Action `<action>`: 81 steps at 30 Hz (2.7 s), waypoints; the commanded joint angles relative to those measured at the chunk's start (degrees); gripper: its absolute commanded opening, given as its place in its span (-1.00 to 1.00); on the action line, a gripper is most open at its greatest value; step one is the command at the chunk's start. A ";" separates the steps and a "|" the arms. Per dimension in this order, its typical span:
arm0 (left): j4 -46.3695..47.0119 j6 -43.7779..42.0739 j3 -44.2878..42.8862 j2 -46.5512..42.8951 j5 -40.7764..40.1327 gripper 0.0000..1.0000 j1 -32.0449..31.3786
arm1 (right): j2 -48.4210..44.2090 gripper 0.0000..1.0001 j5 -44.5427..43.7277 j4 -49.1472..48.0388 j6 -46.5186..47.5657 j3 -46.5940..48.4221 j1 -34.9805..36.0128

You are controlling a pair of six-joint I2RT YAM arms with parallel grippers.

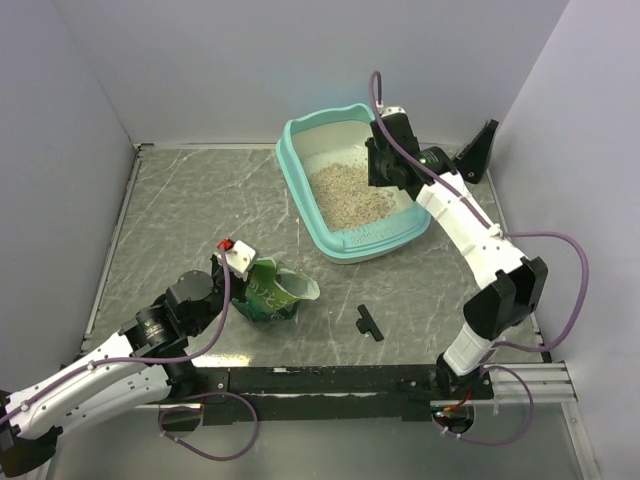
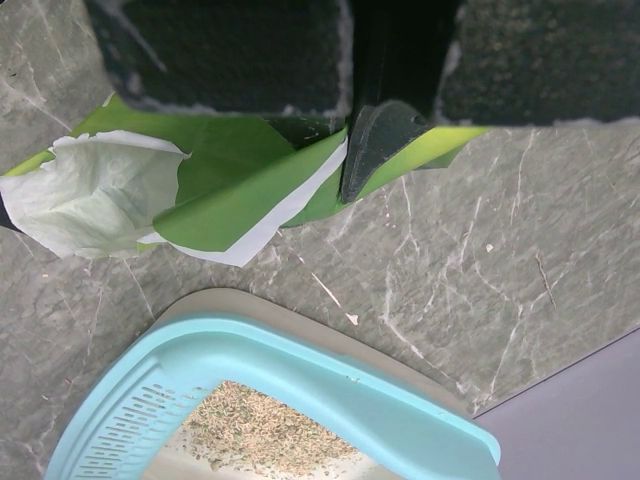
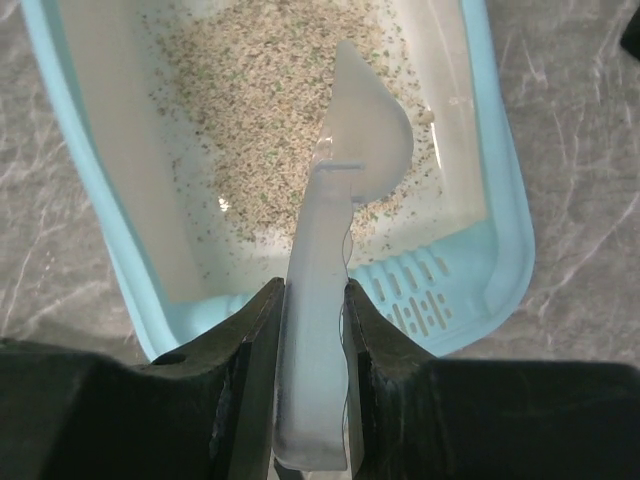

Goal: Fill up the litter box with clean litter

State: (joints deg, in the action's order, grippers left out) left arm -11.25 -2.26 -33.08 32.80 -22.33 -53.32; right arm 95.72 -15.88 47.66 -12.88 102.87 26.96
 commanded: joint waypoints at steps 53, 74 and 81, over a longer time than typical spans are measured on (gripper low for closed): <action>1.49 0.59 -0.32 -0.89 -0.70 -0.98 0.32 | -36.30 0.28 7.61 -22.27 -16.12 -60.60 -26.70; 1.40 5.16 -2.16 -5.81 -8.61 -0.98 5.41 | -48.17 0.58 47.22 -39.56 14.62 -60.33 3.36; 1.05 8.15 -3.31 -6.60 -11.25 -0.99 7.88 | -43.79 0.64 51.39 -43.70 20.44 -59.89 9.77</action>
State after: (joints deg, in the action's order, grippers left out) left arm -12.38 3.31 -33.12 27.46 -27.92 -47.03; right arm 49.10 31.90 10.55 1.37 42.70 32.38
